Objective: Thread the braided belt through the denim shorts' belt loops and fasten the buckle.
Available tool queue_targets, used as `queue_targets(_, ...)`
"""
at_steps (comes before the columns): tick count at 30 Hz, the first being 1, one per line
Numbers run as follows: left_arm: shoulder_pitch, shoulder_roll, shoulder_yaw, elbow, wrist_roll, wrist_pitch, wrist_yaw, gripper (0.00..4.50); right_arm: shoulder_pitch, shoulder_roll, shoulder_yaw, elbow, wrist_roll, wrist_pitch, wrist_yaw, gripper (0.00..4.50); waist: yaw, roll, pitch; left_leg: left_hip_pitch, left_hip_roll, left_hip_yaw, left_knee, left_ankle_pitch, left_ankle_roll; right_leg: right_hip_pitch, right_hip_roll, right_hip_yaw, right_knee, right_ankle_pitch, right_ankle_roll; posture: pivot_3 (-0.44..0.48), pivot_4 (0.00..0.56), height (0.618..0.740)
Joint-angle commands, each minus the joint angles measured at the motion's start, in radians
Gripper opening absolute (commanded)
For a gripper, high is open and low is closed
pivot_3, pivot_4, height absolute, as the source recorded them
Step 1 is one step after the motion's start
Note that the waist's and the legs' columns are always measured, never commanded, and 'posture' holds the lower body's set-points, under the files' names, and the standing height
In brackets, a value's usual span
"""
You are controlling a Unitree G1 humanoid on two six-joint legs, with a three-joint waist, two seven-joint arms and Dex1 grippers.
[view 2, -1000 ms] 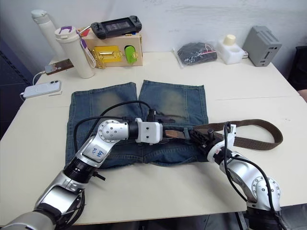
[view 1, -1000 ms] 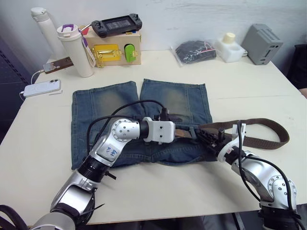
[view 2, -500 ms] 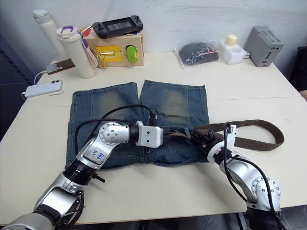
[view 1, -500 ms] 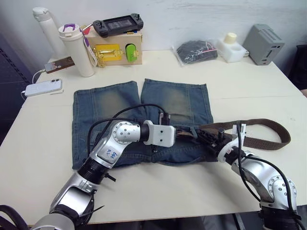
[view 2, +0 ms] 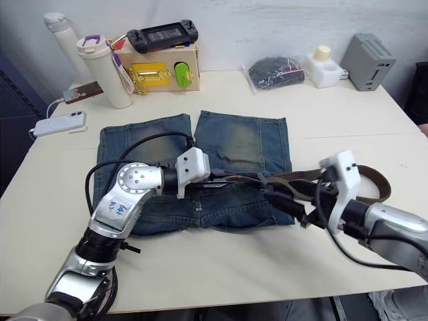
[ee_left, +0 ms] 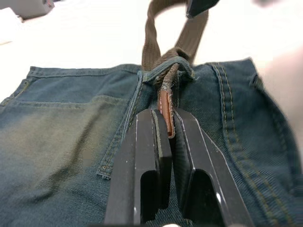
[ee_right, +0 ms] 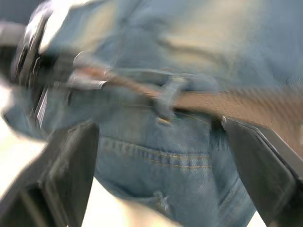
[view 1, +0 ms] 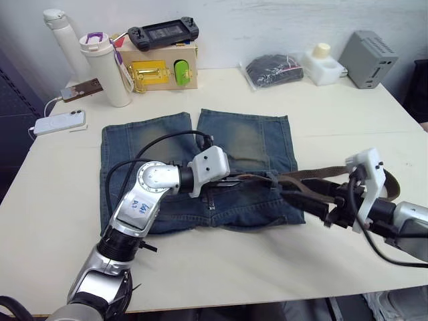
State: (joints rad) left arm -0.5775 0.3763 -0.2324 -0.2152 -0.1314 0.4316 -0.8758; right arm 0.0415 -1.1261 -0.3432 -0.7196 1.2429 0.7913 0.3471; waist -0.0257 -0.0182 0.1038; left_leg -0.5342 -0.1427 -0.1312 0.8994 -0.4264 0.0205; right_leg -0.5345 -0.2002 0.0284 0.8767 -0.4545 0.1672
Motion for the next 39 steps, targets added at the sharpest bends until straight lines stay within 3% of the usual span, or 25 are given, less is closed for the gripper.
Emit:
queue_targets(1,0.015,0.032,0.037,-0.083,-0.032,0.007,0.008,0.00,0.023,-0.064,0.162,-0.083,-0.504,-0.290,0.182,4.49,0.001,0.000,0.000,0.005,0.000,0.001,-0.005,0.001,0.000,0.006,0.000,-0.001,-0.006,0.000,0.001,0.000,0.150,0.645)
queue_targets(3,0.031,0.053,0.044,-0.095,-0.026,-0.018,0.014,0.00,0.051,-0.099,0.284,-0.050,-0.822,-0.515,0.236,4.49,0.001,0.000,0.000,0.008,0.000,0.001,-0.008,0.002,0.001,0.010,-0.001,-0.001,-0.012,0.001,0.003,0.000,0.150,0.645)
queue_targets(5,0.048,0.081,0.037,-0.086,0.024,-0.110,0.029,0.00,0.060,-0.083,0.368,0.003,-1.016,-0.666,0.242,4.49,0.001,0.000,0.000,0.009,0.000,0.001,-0.008,0.002,0.001,0.011,-0.001,-0.001,-0.013,0.002,0.004,0.000,0.150,0.645)
queue_targets(9,0.080,0.144,-0.012,-0.034,0.174,-0.426,0.064,0.00,0.090,-0.030,0.436,0.073,-1.207,-0.827,0.254,4.49,0.007,-0.001,0.001,0.008,0.000,0.003,-0.006,0.002,0.001,0.010,-0.003,-0.001,-0.012,0.002,0.004,0.000,0.150,0.645)
queue_targets(13,0.088,0.136,-0.016,0.016,0.234,-0.622,0.127,0.00,0.097,0.038,0.470,0.126,-1.316,-0.829,0.256,4.49,0.024,-0.001,0.001,0.004,0.000,0.006,-0.003,0.002,0.001,0.005,-0.004,0.000,-0.008,0.002,0.004,0.000,0.150,0.645)
queue_targets(16,0.097,0.125,-0.015,0.030,0.244,-0.665,0.144,0.00,0.083,0.084,0.462,0.163,-1.354,-0.791,0.261,3.29,0.028,-0.001,0.001,0.003,-0.001,0.006,0.000,0.002,0.001,0.003,-0.003,0.001,-0.006,0.002,0.004,0.000,0.150,0.645)
queue_targets(17,0.101,0.122,-0.013,0.027,0.237,-0.663,0.145,0.00,0.078,0.086,0.465,0.183,-1.382,-0.796,0.264,3.22,0.029,-0.001,0.001,0.003,-0.001,0.006,0.000,0.002,0.001,0.003,-0.003,0.001,-0.006,0.002,0.004,0.000,0.150,0.645)
queue_targets(18,0.104,0.119,-0.011,0.026,0.233,-0.663,0.145,0.00,0.074,0.089,0.467,0.196,-1.404,-0.800,0.268,2.52,0.029,-0.001,0.001,0.003,-0.001,0.006,0.000,0.002,0.001,0.003,-0.003,0.001,-0.005,0.002,0.004,0.000,0.150,0.645)
queue_targets(23,0.118,0.120,-0.010,0.026,0.238,-0.679,0.144,0.00,0.051,0.110,0.453,0.260,-1.468,-0.770,0.272,0.27,0.029,-0.001,0.001,0.003,-0.001,0.006,0.000,0.002,0.001,0.003,-0.003,0.001,-0.005,0.002,0.004,0.000,0.150,0.645)
queue_targets(24,0.121,0.122,-0.013,0.026,0.246,-0.684,0.144,0.00,0.051,0.106,0.428,0.283,-1.470,-0.772,0.272,0.02,0.029,-0.001,0.001,0.003,-0.001,0.005,0.000,0.002,0.001,0.003,-0.003,0.001,-0.004,0.002,0.004,0.000,0.150,0.645)
queue_targets(32,0.132,0.120,-0.020,0.015,0.275,-0.699,0.149,0.00,0.090,0.001,0.219,0.558,-1.484,-0.925,0.257,0.02,0.058,-0.001,0.001,0.002,-0.004,0.006,0.004,0.002,0.002,0.003,-0.003,0.002,-0.001,0.002,0.004,0.000,0.150,0.645)
queue_targets(39,0.134,0.114,-0.023,0.011,0.285,-0.717,0.155,0.00,0.080,0.001,0.194,0.606,-1.440,-1.005,0.295,0.02,0.050,-0.001,0.001,0.001,-0.003,0.006,0.005,0.002,0.002,0.001,-0.004,0.003,0.002,0.002,0.004,0.000,0.150,0.645)
